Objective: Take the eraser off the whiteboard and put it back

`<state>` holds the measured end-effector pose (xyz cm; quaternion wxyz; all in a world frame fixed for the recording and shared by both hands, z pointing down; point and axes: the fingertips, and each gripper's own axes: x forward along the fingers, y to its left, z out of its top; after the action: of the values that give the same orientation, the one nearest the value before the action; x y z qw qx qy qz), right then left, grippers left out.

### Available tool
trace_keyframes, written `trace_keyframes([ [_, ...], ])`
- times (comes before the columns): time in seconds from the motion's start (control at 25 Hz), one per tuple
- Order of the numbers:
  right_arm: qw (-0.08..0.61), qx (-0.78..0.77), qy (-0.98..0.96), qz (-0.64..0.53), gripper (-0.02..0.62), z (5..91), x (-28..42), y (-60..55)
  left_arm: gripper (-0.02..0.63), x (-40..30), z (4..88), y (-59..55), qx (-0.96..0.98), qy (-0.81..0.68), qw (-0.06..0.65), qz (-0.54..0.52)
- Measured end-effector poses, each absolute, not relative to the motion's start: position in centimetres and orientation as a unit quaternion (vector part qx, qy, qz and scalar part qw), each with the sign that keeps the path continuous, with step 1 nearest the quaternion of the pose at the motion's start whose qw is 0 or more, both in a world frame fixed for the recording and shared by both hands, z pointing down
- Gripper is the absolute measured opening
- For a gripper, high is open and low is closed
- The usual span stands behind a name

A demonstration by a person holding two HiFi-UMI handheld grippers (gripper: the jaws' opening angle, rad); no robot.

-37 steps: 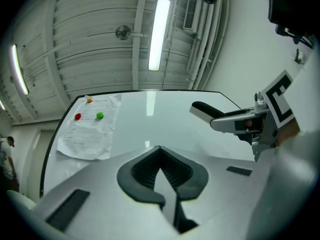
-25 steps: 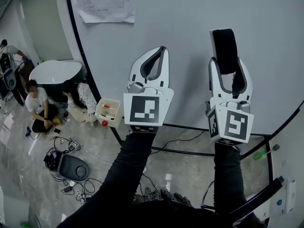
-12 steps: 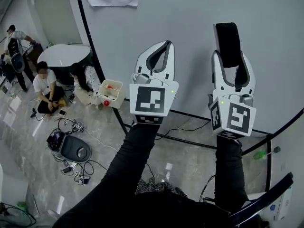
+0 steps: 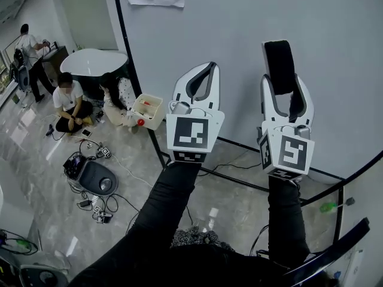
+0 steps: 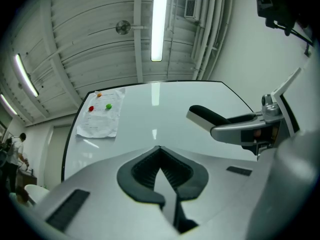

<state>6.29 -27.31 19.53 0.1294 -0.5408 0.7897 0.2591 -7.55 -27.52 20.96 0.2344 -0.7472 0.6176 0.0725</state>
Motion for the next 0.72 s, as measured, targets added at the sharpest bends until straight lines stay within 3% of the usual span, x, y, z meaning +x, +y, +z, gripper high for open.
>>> trace_keyframes([
  [0.72,0.118,-0.498,0.824,0.243,0.276,21.4,-4.7,-29.2,0.006,-17.3,22.1,-27.6,-0.717,0.656,0.228,0.056],
])
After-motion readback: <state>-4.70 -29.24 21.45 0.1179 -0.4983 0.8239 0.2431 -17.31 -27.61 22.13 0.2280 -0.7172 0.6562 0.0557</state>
